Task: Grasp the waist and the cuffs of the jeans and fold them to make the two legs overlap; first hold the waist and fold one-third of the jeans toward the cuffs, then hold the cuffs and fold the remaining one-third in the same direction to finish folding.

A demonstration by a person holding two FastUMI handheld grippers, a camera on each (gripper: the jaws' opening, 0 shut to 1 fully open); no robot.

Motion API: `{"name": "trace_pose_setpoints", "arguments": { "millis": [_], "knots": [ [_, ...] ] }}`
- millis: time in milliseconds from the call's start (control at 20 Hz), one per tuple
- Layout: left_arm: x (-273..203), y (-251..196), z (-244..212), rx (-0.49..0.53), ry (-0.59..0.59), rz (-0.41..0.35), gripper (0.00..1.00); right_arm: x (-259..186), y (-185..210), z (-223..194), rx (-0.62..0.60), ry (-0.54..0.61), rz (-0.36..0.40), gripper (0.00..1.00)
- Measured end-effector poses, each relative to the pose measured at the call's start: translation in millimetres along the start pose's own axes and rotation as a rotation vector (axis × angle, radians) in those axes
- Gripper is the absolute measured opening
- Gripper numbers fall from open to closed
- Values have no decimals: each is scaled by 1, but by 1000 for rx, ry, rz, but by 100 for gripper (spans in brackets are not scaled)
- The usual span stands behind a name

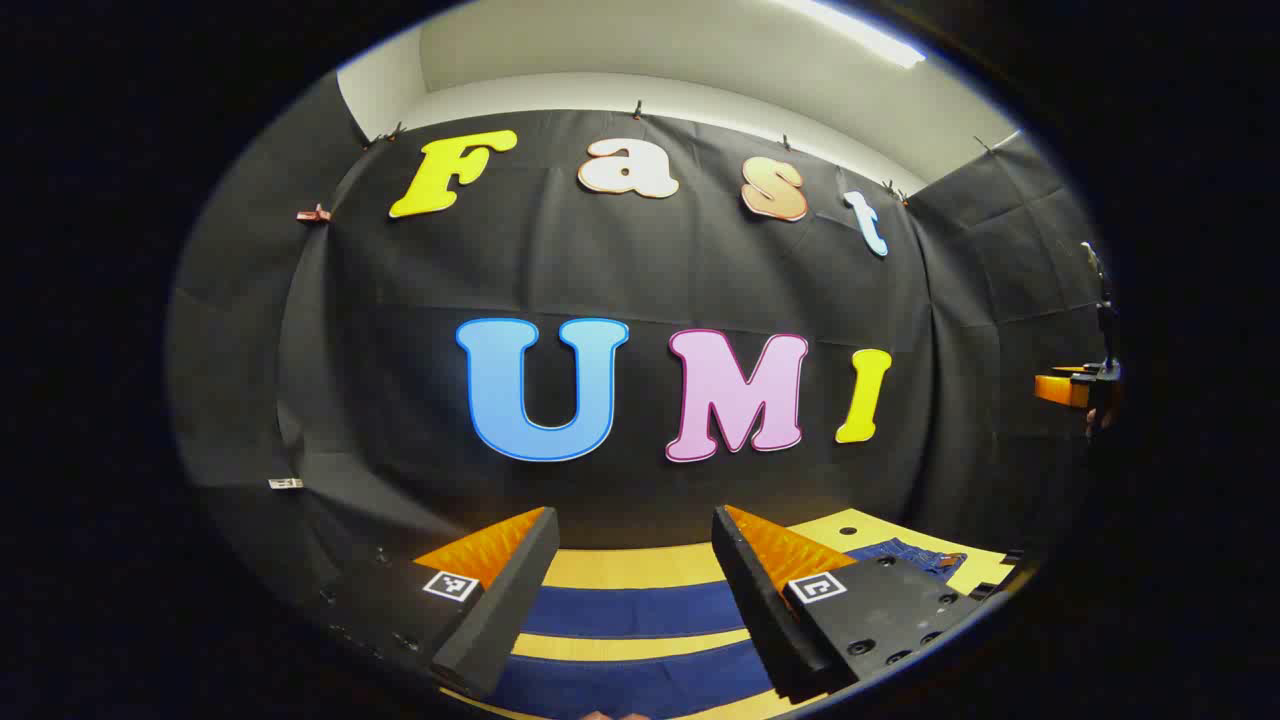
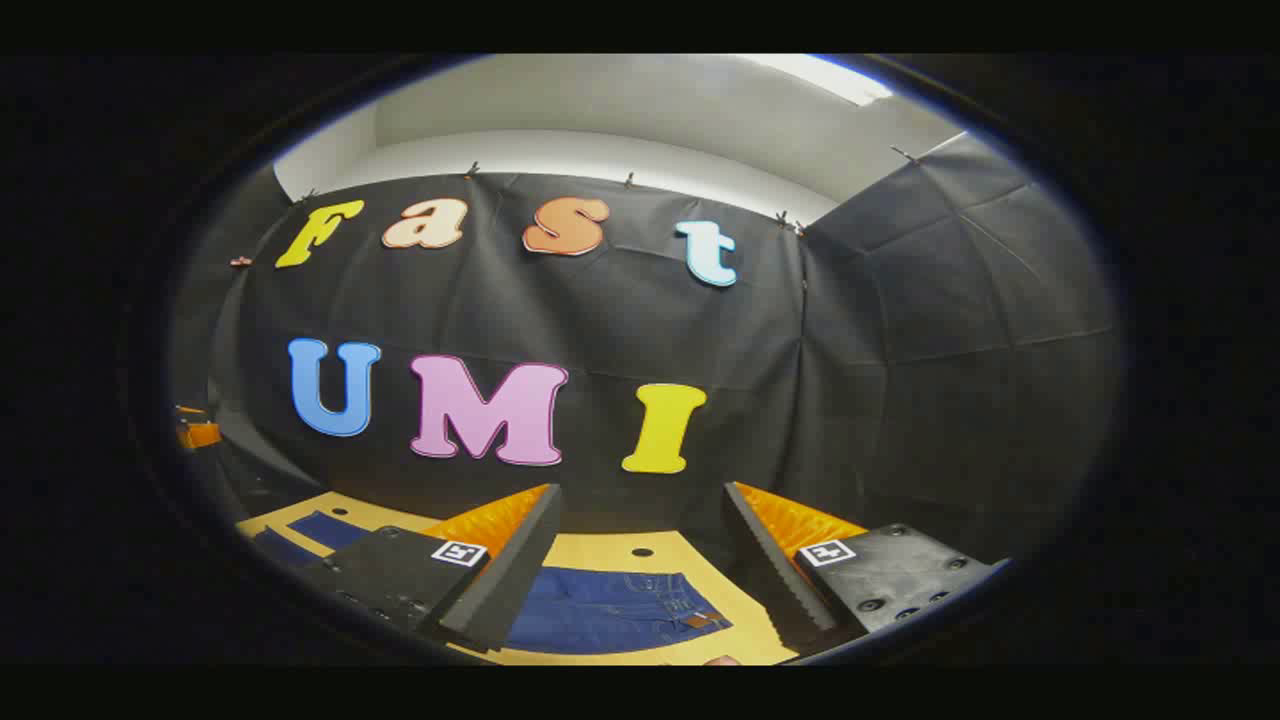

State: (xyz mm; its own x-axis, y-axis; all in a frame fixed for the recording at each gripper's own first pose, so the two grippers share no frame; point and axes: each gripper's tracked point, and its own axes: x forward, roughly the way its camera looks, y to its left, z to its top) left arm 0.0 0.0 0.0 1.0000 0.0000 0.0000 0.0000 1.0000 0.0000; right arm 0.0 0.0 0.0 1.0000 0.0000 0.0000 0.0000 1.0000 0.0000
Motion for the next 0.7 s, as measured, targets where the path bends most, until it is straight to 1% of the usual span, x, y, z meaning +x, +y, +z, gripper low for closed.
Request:
{"name": "trace_pose_setpoints", "arguments": {
  "millis": [150, 500, 700],
  "knots": [
    [-3, 6, -3, -24, 12, 13, 96, 1, 10, 0, 14, 4, 12, 97],
    [-8, 16, -3, -5, 6, 24, 96, 6, 27, -1, 0, 8, 36, 97],
    [-11, 29, -7, -18, 16, 42, 96, 8, 33, -2, -8, 12, 41, 97]
  ]
}}
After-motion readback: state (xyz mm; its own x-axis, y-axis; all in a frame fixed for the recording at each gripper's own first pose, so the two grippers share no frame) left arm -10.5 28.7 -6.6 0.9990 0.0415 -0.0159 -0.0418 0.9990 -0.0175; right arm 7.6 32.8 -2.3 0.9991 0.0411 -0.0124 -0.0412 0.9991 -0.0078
